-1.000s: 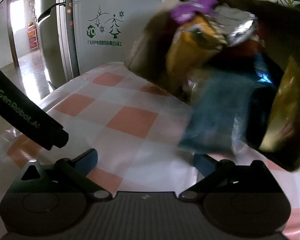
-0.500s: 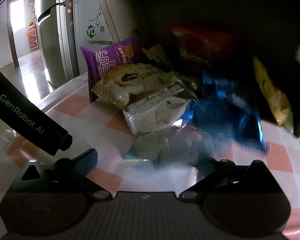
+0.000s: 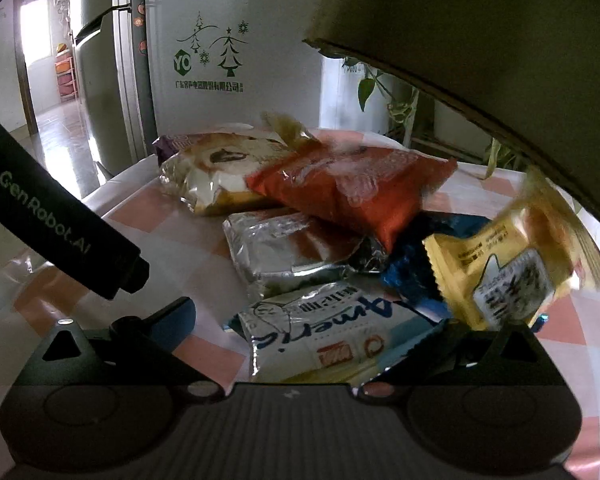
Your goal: Organize snacks
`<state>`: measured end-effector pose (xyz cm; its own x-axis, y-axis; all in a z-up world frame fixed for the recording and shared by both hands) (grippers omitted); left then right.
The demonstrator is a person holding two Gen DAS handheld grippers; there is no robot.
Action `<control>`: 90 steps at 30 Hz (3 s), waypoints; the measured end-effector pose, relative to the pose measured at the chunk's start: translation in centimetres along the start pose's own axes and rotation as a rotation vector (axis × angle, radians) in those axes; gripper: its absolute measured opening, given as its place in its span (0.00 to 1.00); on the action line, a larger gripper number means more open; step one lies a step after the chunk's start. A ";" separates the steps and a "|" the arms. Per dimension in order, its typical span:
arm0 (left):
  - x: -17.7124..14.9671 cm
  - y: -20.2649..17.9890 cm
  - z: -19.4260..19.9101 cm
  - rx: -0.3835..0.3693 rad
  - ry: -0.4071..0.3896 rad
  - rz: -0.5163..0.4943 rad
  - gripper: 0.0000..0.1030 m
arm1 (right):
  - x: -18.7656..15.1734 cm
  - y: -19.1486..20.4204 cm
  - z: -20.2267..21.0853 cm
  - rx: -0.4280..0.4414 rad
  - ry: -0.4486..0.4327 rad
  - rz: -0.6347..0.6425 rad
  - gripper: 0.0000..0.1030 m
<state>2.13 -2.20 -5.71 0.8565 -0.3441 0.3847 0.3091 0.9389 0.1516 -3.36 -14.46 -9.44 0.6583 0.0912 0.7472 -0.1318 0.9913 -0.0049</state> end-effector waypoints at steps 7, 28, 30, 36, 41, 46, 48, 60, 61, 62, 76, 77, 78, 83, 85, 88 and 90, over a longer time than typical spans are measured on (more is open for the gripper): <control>0.5 -0.3 1.3 -0.002 -0.033 0.009 0.99 | -0.2 -0.1 0.1 0.000 -0.001 0.001 1.00; 1.8 0.1 3.6 -0.023 -0.118 0.029 0.99 | 0.2 0.2 -0.1 -0.001 0.000 0.002 1.00; 1.8 0.2 3.8 -0.022 -0.126 0.030 0.99 | 0.2 0.2 -0.1 0.000 0.001 0.002 1.00; 1.9 0.1 3.6 -0.022 -0.121 0.031 0.99 | 0.1 0.1 -0.1 0.000 0.000 0.003 1.00; 1.8 0.1 3.7 -0.026 -0.126 0.025 0.99 | 0.2 0.1 -0.1 -0.001 0.000 0.003 1.00; 1.7 0.4 4.0 -0.032 -0.133 0.035 0.99 | 0.2 0.1 -0.1 0.000 0.001 0.003 1.00; 1.8 0.4 4.2 -0.036 -0.136 0.036 0.99 | 0.2 0.1 -0.1 0.000 0.001 0.003 1.00; 1.6 0.5 3.9 -0.030 -0.130 0.021 0.99 | 0.2 0.1 -0.1 0.000 0.001 0.003 1.00; 1.5 0.6 3.9 -0.029 -0.128 0.023 0.99 | 0.2 0.1 -0.1 0.000 0.001 0.003 1.00; 1.5 0.6 3.9 -0.027 -0.129 0.024 0.99 | 0.2 0.1 -0.1 -0.001 0.001 0.003 1.00; 1.1 1.5 3.7 -0.022 -0.119 0.038 0.99 | -1.1 1.1 4.4 0.078 0.045 0.154 1.00; 1.1 1.5 3.7 -0.023 -0.119 0.039 0.99 | -1.0 0.6 4.9 0.066 0.031 0.139 1.00; 1.1 1.5 3.7 -0.023 -0.118 0.041 0.99 | -0.9 0.2 5.3 0.053 0.015 0.117 1.00; 1.2 1.3 3.6 -0.020 -0.115 0.040 0.99 | -0.4 -1.4 6.5 -0.060 -0.015 0.053 1.00; 1.2 1.3 3.6 -0.019 -0.114 0.040 0.99 | -0.2 -1.9 6.4 -0.097 -0.021 0.044 1.00; 1.1 1.3 3.5 -0.020 -0.108 0.040 0.99 | -0.2 -2.8 4.8 -0.133 0.043 -0.001 1.00; 1.1 1.3 3.4 -0.019 -0.105 0.044 0.99 | -0.2 -3.2 3.8 -0.151 0.068 -0.044 1.00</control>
<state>2.05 -1.39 -1.97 0.8214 -0.3012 0.4843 0.2813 0.9527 0.1154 -5.89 -17.98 -6.98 0.7102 0.0486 0.7023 0.0080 0.9970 -0.0771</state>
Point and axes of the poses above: each gripper's, at about its wrist camera, not at the fingertips, and z roughly against the way its jaws point, y to its left, x to its top, the point moved 6 cm from there along -z, roughly the way its jaws point, and after that the axes turned 2 degrees about y, right-handed, at the moved point
